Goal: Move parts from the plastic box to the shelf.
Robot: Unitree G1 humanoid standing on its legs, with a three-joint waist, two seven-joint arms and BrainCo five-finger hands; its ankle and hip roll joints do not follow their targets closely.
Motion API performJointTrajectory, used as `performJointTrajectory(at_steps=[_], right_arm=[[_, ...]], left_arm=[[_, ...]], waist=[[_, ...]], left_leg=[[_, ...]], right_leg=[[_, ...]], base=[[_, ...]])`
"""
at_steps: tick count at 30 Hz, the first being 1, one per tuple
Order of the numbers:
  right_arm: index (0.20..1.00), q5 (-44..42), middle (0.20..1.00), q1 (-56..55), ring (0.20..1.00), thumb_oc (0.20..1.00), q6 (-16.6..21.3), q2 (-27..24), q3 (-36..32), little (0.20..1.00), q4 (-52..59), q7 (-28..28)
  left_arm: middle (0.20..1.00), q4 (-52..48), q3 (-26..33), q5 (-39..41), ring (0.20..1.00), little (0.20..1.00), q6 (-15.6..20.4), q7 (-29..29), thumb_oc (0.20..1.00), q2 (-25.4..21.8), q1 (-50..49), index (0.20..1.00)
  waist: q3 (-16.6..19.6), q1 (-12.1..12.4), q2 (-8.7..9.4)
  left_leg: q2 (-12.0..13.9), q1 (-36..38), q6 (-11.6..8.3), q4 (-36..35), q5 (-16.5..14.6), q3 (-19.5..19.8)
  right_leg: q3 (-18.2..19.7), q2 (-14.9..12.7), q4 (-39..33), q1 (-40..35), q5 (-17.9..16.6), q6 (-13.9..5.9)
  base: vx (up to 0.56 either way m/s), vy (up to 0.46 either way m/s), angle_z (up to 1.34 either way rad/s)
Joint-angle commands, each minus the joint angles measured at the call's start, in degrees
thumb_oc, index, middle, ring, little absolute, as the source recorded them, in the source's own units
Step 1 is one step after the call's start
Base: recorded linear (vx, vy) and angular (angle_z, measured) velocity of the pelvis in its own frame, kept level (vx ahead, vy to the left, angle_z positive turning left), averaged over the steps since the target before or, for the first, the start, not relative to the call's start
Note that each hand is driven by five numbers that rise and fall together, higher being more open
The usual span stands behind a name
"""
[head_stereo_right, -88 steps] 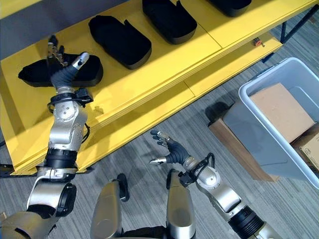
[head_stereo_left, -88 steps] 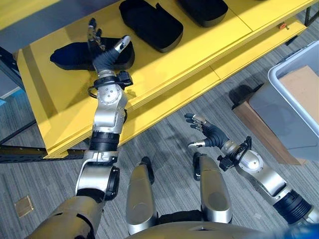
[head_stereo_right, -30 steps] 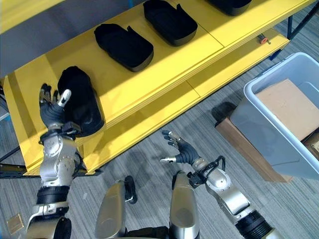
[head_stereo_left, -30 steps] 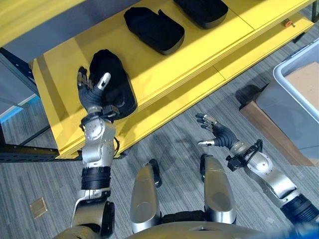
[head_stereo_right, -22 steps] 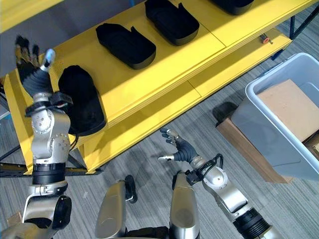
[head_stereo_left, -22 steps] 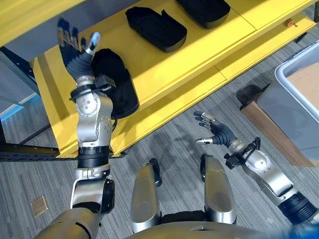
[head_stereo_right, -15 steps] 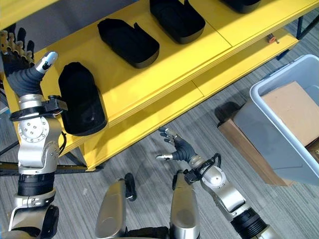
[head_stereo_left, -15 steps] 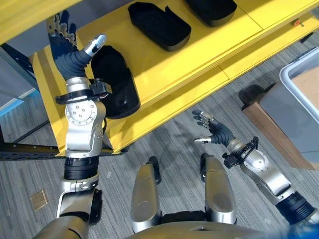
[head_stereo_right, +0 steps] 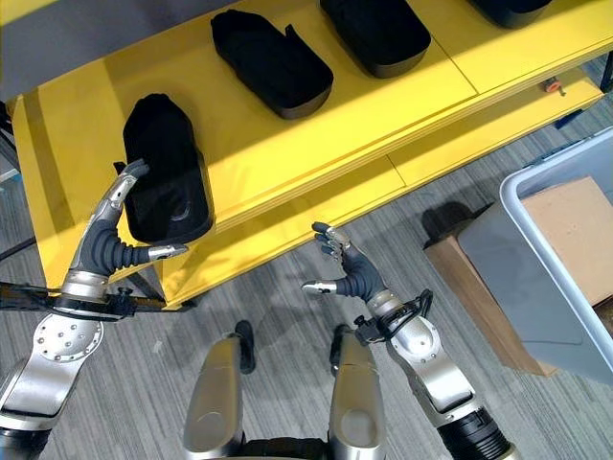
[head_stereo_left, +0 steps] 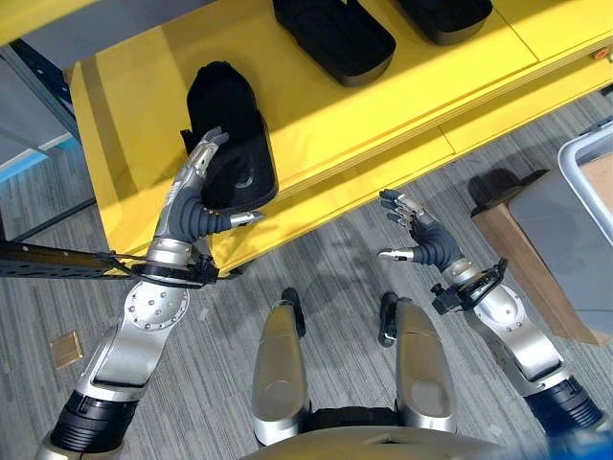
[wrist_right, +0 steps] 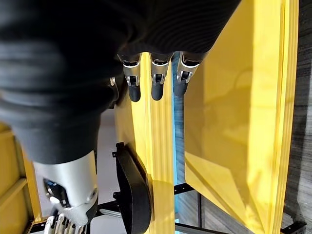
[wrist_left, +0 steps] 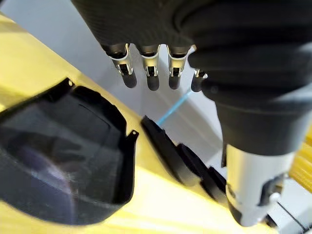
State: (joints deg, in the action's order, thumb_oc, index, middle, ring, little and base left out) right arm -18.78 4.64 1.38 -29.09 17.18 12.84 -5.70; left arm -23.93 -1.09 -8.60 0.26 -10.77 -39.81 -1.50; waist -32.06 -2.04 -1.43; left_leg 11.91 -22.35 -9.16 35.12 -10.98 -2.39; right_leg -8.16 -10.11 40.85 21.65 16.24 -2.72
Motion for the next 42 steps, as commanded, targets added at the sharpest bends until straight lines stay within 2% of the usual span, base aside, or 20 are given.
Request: performJointTrajectory(at_steps=[1, 10, 21, 29, 42], right_arm=[[1.000, 1.88, 1.000, 2.54, 1.000, 1.000, 2.21, 4.12, -1.65, 1.000, 2.48, 0.63], [1.000, 2.78, 1.000, 2.75, 1.000, 1.000, 1.95, 5.78, -2.52, 1.000, 1.09, 1.24], [1.000, 3.58, 1.000, 2.56, 1.000, 1.000, 2.12, 7.45, -3.77, 1.000, 0.35, 1.36], [1.000, 4.60, 1.000, 2.56, 1.000, 1.000, 2.47, 7.40, -4.62, 1.000, -0.36, 2.02], [1.000, 4.85, 1.000, 3.18, 1.000, 1.000, 2.71, 7.44, -4.98, 1.000, -1.78, 3.22]], left_arm=[[1.000, 0.08, -2.49, -2.97, 1.000, 1.000, 1.28, 1.13, 1.000, -1.99, 1.50, 1.000], [1.000, 5.92, -9.92, -4.92, 1.000, 1.000, 1.00, 4.12, 1.000, -5.62, 2.77, 1.000], [1.000, 6.35, -11.33, -5.13, 1.000, 1.000, 0.98, 5.58, 1.000, -7.82, -0.08, 1.000], [1.000, 10.11, -10.42, -7.59, 1.000, 1.000, 1.09, 2.96, 1.000, -6.53, 3.76, 1.000], [1.000, 20.48, -10.79, -10.82, 1.000, 1.000, 1.15, -4.13, 1.000, -2.66, 16.28, 1.000]], waist=[[2.27, 0.53, 0.66], [2.27, 0.28, 1.54], [2.27, 0.69, 1.51], [2.27, 0.25, 2.00], [2.27, -0.67, 2.81]], left_leg=[[3.21, 5.52, -5.25, -5.88, 14.62, 1.32], [3.53, 4.49, -5.09, -6.24, 14.41, 1.09], [3.89, 2.76, -4.77, -5.36, 14.16, 1.23], [3.64, 2.22, -5.19, -4.56, 14.01, 1.35], [3.18, 2.73, -5.84, -4.28, 13.82, 1.26]], right_leg=[[6.65, -4.78, 2.00, 3.48, -20.89, -7.78], [5.94, -5.01, 1.51, 4.18, -20.76, -7.26], [5.69, -5.04, 1.50, 5.36, -20.84, -7.00], [5.87, -5.24, 2.34, 6.23, -20.76, -6.92], [6.50, -6.04, 3.22, 6.50, -20.55, -7.14]], base=[[0.00, 0.000, 0.00], [0.00, -0.016, 0.00], [0.00, 0.000, 0.00], [0.00, 0.000, 0.00], [0.00, 0.000, 0.00]])
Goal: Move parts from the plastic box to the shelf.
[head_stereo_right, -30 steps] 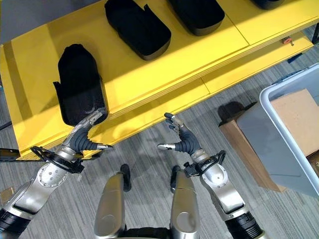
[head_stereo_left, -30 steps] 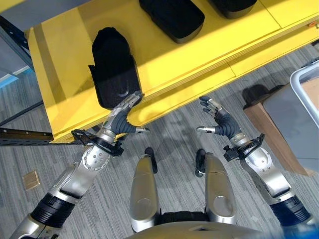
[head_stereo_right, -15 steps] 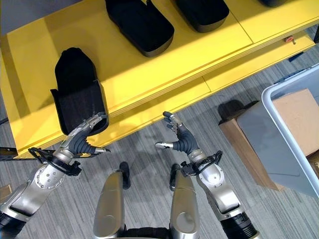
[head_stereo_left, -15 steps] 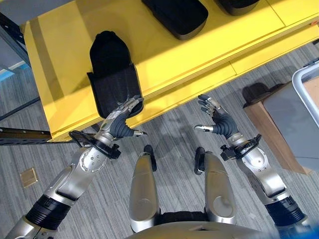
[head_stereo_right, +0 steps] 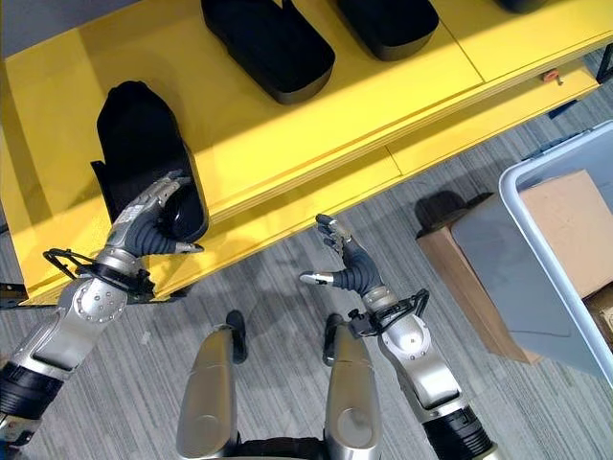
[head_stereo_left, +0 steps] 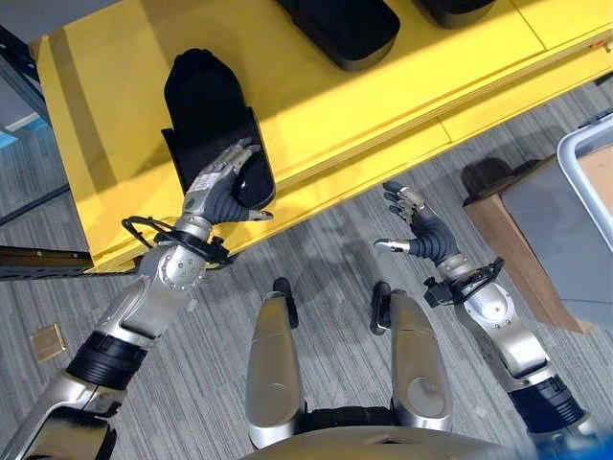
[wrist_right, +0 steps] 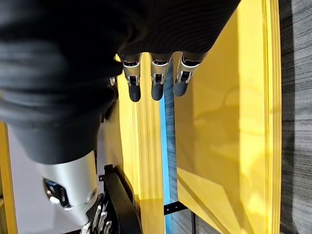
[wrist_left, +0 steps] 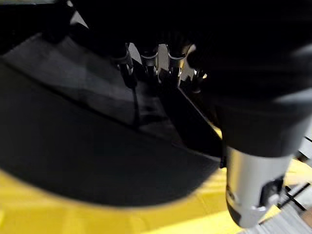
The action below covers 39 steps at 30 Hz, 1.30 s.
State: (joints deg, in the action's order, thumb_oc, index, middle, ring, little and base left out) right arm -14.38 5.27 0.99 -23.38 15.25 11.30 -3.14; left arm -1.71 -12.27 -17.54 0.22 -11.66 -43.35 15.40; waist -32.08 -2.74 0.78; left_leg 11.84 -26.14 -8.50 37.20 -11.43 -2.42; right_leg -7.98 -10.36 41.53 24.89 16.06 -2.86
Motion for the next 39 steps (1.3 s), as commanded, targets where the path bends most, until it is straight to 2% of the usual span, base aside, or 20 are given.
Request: performJointTrajectory(at_steps=[1, 7, 18, 20, 21, 25, 39], right_arm=[[1.000, 0.44, 1.000, 2.55, 1.000, 1.000, 3.11, 1.70, -3.05, 1.000, -0.25, 0.66], [1.000, 0.29, 1.000, 2.84, 1.000, 1.000, 3.26, 1.56, -3.15, 1.000, -0.66, 1.13], [1.000, 0.12, 1.000, 2.96, 1.000, 1.000, 3.36, 1.51, -2.95, 1.000, -0.76, 1.20], [1.000, -0.08, 1.000, 3.11, 1.000, 1.000, 3.35, 1.44, -2.55, 1.000, -1.09, 1.30], [1.000, -0.43, 1.000, 3.12, 1.000, 1.000, 3.32, 0.88, -2.43, 1.000, -1.08, 1.34], [1.000, -0.50, 1.000, 3.03, 1.000, 1.000, 3.38, 0.80, -2.53, 1.000, -1.10, 1.41], [1.000, -2.21, 1.000, 2.52, 1.000, 1.000, 3.58, -0.77, -2.44, 1.000, -1.60, 1.14]], left_arm=[[1.000, -1.63, 0.34, -1.88, 1.000, 1.000, 1.23, -3.29, 1.000, 0.91, -0.54, 1.000], [1.000, 2.68, 1.33, -1.60, 1.000, 1.000, 1.10, -5.54, 1.000, 3.11, 1.16, 1.000], [1.000, 4.19, 1.78, -1.48, 1.000, 1.000, 0.99, -6.30, 1.000, 3.53, 1.60, 1.000], [1.000, 6.94, 2.66, -0.99, 1.000, 1.000, 0.57, -7.68, 1.000, 4.17, 2.70, 1.000], [1.000, 11.80, 2.76, -0.41, 1.000, 1.000, 0.27, -9.55, 1.000, 4.39, 4.61, 1.000], [1.000, 13.09, 2.58, -0.22, 1.000, 1.000, 0.40, -10.14, 1.000, 4.52, 5.48, 1.000], [1.000, 21.36, 4.55, 2.60, 1.000, 1.000, 0.54, -14.29, 1.000, 0.39, 11.94, 1.000]], waist=[[2.29, 0.03, 0.61], [2.29, -0.20, 0.91], [2.29, -0.19, 0.89], [2.29, -0.34, 0.92], [2.29, -0.74, 1.13], [2.29, -0.79, 1.12], [2.29, -1.58, 0.77]], left_leg=[[3.23, 6.52, -6.50, -6.37, 14.28, 1.28], [2.96, 6.73, -6.50, -6.35, 14.26, 1.27], [2.94, 6.83, -6.50, -6.34, 14.20, 1.26], [2.85, 7.09, -6.50, -6.32, 14.16, 1.25], [2.76, 7.55, -6.50, -6.12, 14.01, 1.12], [2.69, 7.67, -6.50, -6.23, 13.99, 1.01], [2.37, 9.15, -6.50, -6.58, 14.01, 0.45]], right_leg=[[6.33, -5.82, 2.54, 3.27, -20.36, -7.02], [6.75, -6.16, 2.63, 3.15, -20.51, -7.21], [6.89, -6.19, 2.70, 3.10, -20.48, -7.27], [7.11, -6.25, 2.83, 3.03, -20.56, -7.41], [7.34, -6.33, 2.87, 2.61, -20.67, -7.62], [7.44, -6.37, 2.98, 2.63, -20.63, -7.69], [8.03, -6.52, 2.15, 1.33, -20.86, -8.65]], base=[[0.00, 0.000, 0.00], [0.00, 0.000, 0.00], [0.00, 0.000, 0.00], [0.02, 0.054, 0.00], [0.03, 0.061, -0.02], [0.01, 0.011, 0.00], [0.00, 0.007, 0.00]])
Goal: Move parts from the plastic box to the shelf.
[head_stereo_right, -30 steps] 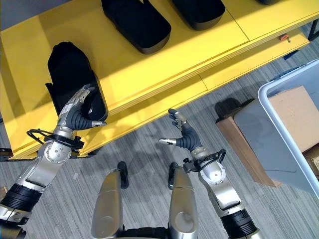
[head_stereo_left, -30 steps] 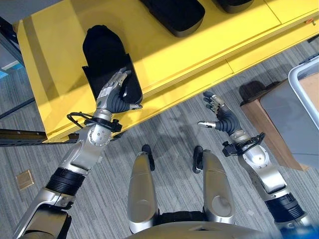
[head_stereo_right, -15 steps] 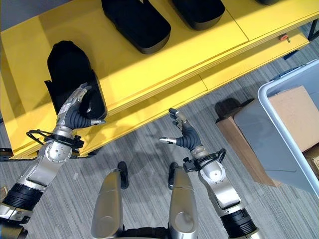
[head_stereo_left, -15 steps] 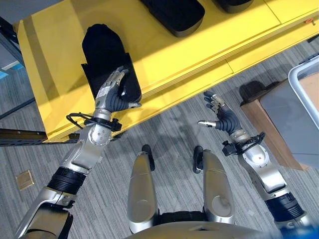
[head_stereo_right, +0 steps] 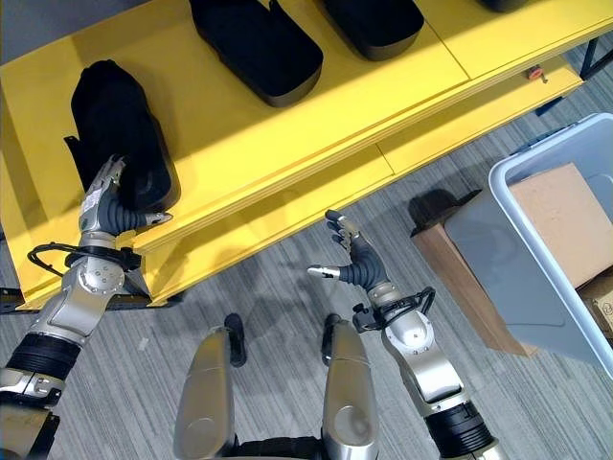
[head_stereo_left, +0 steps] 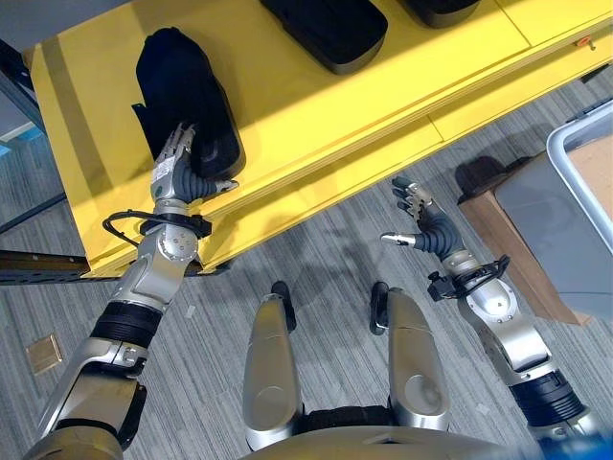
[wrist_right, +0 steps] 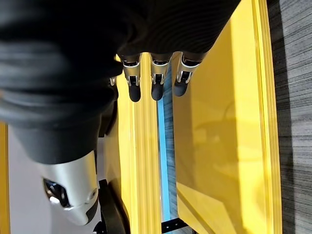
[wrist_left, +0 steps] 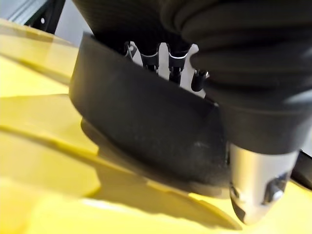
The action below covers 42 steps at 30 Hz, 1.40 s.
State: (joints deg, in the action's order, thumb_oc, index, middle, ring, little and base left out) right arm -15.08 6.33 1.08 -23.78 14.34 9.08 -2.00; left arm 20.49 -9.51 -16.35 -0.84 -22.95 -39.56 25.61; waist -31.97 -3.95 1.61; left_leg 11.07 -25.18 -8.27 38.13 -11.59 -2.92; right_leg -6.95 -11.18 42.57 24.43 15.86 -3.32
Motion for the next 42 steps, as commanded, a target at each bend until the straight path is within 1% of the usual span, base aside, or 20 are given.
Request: performJointTrajectory(at_steps=[1, 9, 15, 20, 29, 42], right_arm=[[1.000, -1.65, 1.000, 1.42, 1.000, 1.000, 3.49, -0.36, -1.50, 1.000, 0.71, -0.03], [1.000, -2.20, 1.000, 1.50, 1.000, 1.000, 3.69, -1.08, -1.42, 1.000, 0.64, 0.05], [1.000, -2.39, 1.000, 1.71, 1.000, 1.000, 3.76, -1.70, -0.82, 1.000, 0.73, 0.01], [1.000, -2.53, 1.000, 2.03, 1.000, 1.000, 3.86, -2.06, -0.55, 1.000, 0.79, 0.22], [1.000, -2.54, 1.000, 2.57, 1.000, 1.000, 4.10, -2.88, -0.54, 1.000, 0.82, 0.45], [1.000, -3.05, 1.000, 2.19, 1.000, 1.000, 4.20, -4.18, -0.43, 1.000, 1.11, 0.18]], left_arm=[[1.000, -0.64, 1.89, 1.66, 1.000, 1.000, 1.63, -3.15, 1.000, -3.40, 1.99, 1.000], [1.000, 2.53, 1.68, 3.21, 1.000, 1.000, 1.93, -3.93, 1.000, -3.09, 4.92, 1.000], [1.000, 5.08, -0.08, 3.84, 1.000, 1.000, 2.06, -4.21, 1.000, -3.25, 8.19, 1.000], [1.000, 7.20, -1.63, 4.48, 1.000, 1.000, 2.08, -4.31, 1.000, -2.51, 10.74, 1.000], [1.000, 9.96, -3.10, 5.70, 1.000, 1.000, 2.09, -4.42, 1.000, -2.18, 14.23, 1.000], [1.000, 13.84, -3.91, 7.47, 1.000, 1.000, 2.12, -4.62, 1.000, -3.67, 16.50, 1.000]], waist=[[2.18, -0.42, -0.06], [2.18, -1.09, 0.03], [2.18, -1.61, 0.48], [2.18, -1.95, 0.74], [2.18, -2.30, 1.03], [2.18, -2.79, 1.24]], left_leg=[[3.09, 8.25, -6.73, -7.51, 14.16, 0.97], [2.80, 8.95, -6.73, -7.70, 14.22, 0.66], [2.58, 9.22, -6.73, -7.79, 14.22, 0.58], [2.39, 9.38, -6.73, -8.05, 14.19, 0.47], [2.28, 9.40, -6.73, -8.01, 14.15, 0.50], [2.01, 9.13, -6.73, -7.39, 14.11, 0.45]], right_leg=[[7.02, -5.71, 1.03, 1.69, -20.69, -8.23], [7.37, -6.06, 0.51, 1.06, -20.90, -8.66], [7.51, -6.25, 0.15, 0.66, -21.01, -8.85], [7.74, -6.34, 0.07, 0.59, -21.03, -8.94], [7.84, -6.40, -0.17, 0.68, -21.06, -8.98], [8.27, -6.59, 0.16, 0.92, -21.34, -9.33]], base=[[0.00, 0.000, 0.00], [0.00, 0.000, 0.00], [0.00, 0.000, 0.00], [0.00, 0.000, 0.00], [0.00, 0.000, 0.00], [0.00, 0.000, 0.00]])
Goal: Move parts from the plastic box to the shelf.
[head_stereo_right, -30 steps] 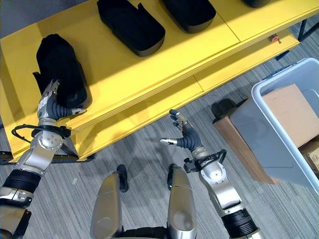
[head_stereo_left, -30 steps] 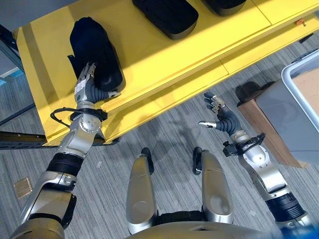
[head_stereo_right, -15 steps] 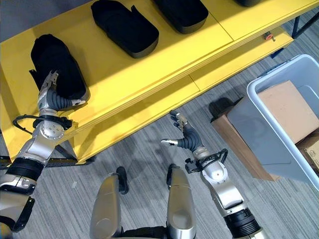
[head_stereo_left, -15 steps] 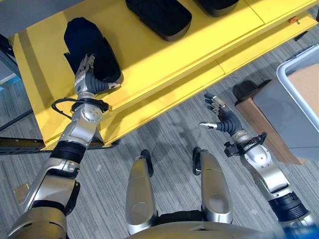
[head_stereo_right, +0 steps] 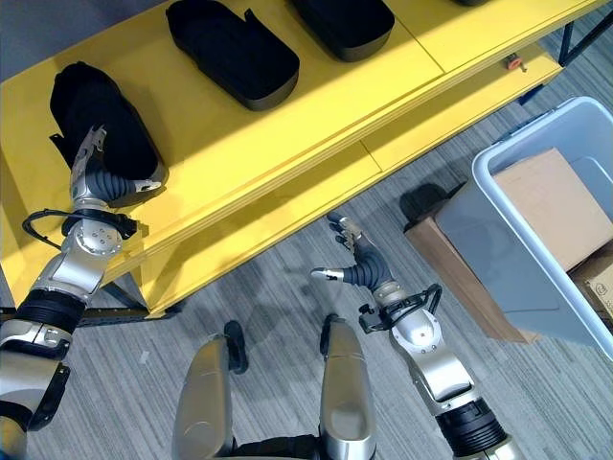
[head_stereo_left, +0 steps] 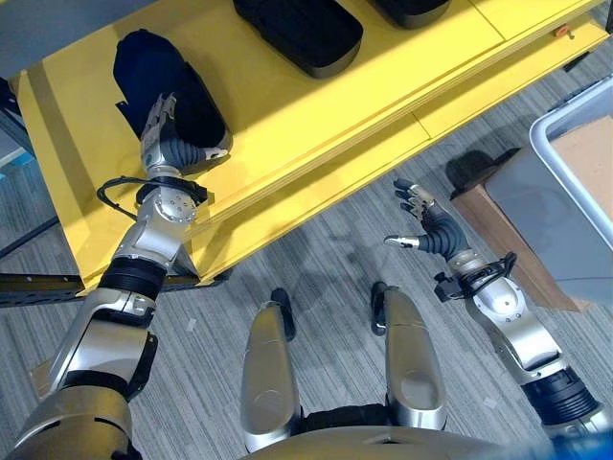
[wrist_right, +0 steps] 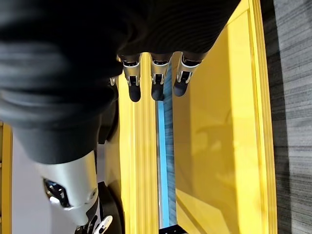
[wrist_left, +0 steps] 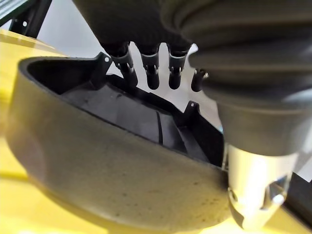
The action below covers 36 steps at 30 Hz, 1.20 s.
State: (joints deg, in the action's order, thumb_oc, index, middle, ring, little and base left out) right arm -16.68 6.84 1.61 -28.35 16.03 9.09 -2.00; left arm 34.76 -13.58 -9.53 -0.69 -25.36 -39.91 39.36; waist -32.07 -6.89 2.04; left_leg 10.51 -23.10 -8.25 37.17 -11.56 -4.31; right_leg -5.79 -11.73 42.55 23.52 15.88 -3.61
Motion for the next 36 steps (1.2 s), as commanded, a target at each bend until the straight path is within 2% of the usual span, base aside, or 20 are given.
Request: performJointTrajectory(at_steps=[1, 12, 18, 21, 24, 25, 27, 36], right_arm=[[1.000, -1.53, 1.000, 1.61, 1.000, 1.000, 3.72, 0.30, -2.13, 1.000, 1.13, 0.16], [1.000, -1.86, 1.000, 1.12, 1.000, 1.000, 3.77, -0.23, -2.06, 1.000, 1.83, -0.09], [1.000, -1.80, 1.000, 0.81, 1.000, 1.000, 4.03, 0.34, -2.27, 1.000, 3.22, -0.17], [1.000, -1.30, 1.000, 0.92, 1.000, 1.000, 4.33, 1.06, -1.66, 1.000, 4.65, -0.19], [1.000, -1.00, 1.000, 1.68, 1.000, 1.000, 4.78, 1.14, -0.66, 1.000, 5.80, -0.06], [1.000, -1.00, 1.000, 1.68, 1.000, 1.000, 4.78, 1.14, -0.66, 1.000, 5.80, -0.06], [1.000, -0.34, 1.000, 2.16, 1.000, 1.000, 5.00, 0.84, -0.26, 1.000, 6.64, 0.10], [1.000, -0.46, 1.000, 1.56, 1.000, 1.000, 5.12, 0.30, 0.10, 1.000, 8.39, -0.62]], left_arm=[[1.000, -0.15, 0.01, 0.70, 1.000, 1.000, 2.02, -2.18, 1.000, -3.45, 2.89, 1.000], [1.000, -0.79, 0.25, 0.47, 1.000, 1.000, 2.16, -2.31, 1.000, -5.71, 2.52, 1.000], [1.000, -16.07, 7.89, -1.91, 1.000, 1.000, 3.15, -4.60, 1.000, -6.30, -0.64, 1.000], [1.000, -34.52, 16.21, -2.45, 1.000, 1.000, 4.33, -3.74, 1.000, -0.42, -5.08, 1.000], [1.000, -44.08, 19.03, 1.02, 1.000, 1.000, 6.16, -2.23, 1.000, 6.28, -6.13, 1.000], [1.000, -44.08, 19.03, 1.02, 1.000, 1.000, 6.16, -2.23, 1.000, 6.28, -6.13, 1.000], [1.000, -51.31, 19.83, 7.90, 1.000, 1.000, 8.29, 0.33, 1.000, 13.28, -7.31, 1.000], [1.000, -60.34, 19.88, 18.35, 1.000, 1.000, 9.31, 6.63, 1.000, 20.80, -17.36, 1.000]], waist=[[2.28, 0.09, 0.83], [2.28, 0.15, 0.62], [2.28, 1.01, 0.04], [2.28, 1.42, -0.60], [2.28, 1.22, -0.98], [2.28, 1.22, -0.98], [2.28, 0.69, -1.71], [2.28, 0.42, -3.34]], left_leg=[[2.55, 7.00, -6.75, -6.37, 14.10, 1.88], [2.51, 6.80, -6.75, -5.95, 13.96, 1.86], [2.78, 7.25, -6.75, -6.23, 13.91, 1.88], [3.18, 7.43, -6.75, -5.82, 13.74, 2.10], [3.34, 7.64, -6.75, -6.18, 14.32, 2.25], [3.34, 7.64, -6.75, -6.18, 14.32, 2.25], [3.55, 7.95, -6.75, -6.32, 14.80, 2.44], [4.22, 8.89, -6.75, -7.13, 15.42, 2.92]], right_leg=[[7.20, -6.04, 0.20, 1.90, -21.36, -9.07], [7.03, -6.13, 0.25, 2.01, -21.28, -9.10], [6.69, -5.93, 0.58, 1.70, -21.01, -8.94], [6.64, -5.62, 1.08, 1.40, -20.63, -8.65], [6.64, -5.48, 1.13, 1.25, -20.81, -8.65], [6.64, -5.48, 1.13, 1.25, -20.81, -8.65], [6.95, -5.16, 1.44, 1.27, -21.05, -8.80], [6.89, -4.17, 0.72, 0.04, -21.68, -8.85]], base=[[0.00, 0.000, 0.00], [0.00, 0.000, 0.00], [0.00, 0.000, 0.00], [0.00, 0.000, 0.00], [0.00, 0.000, 0.00], [0.00, 0.000, 0.00], [0.00, 0.000, 0.00], [0.00, 0.000, 0.00]])
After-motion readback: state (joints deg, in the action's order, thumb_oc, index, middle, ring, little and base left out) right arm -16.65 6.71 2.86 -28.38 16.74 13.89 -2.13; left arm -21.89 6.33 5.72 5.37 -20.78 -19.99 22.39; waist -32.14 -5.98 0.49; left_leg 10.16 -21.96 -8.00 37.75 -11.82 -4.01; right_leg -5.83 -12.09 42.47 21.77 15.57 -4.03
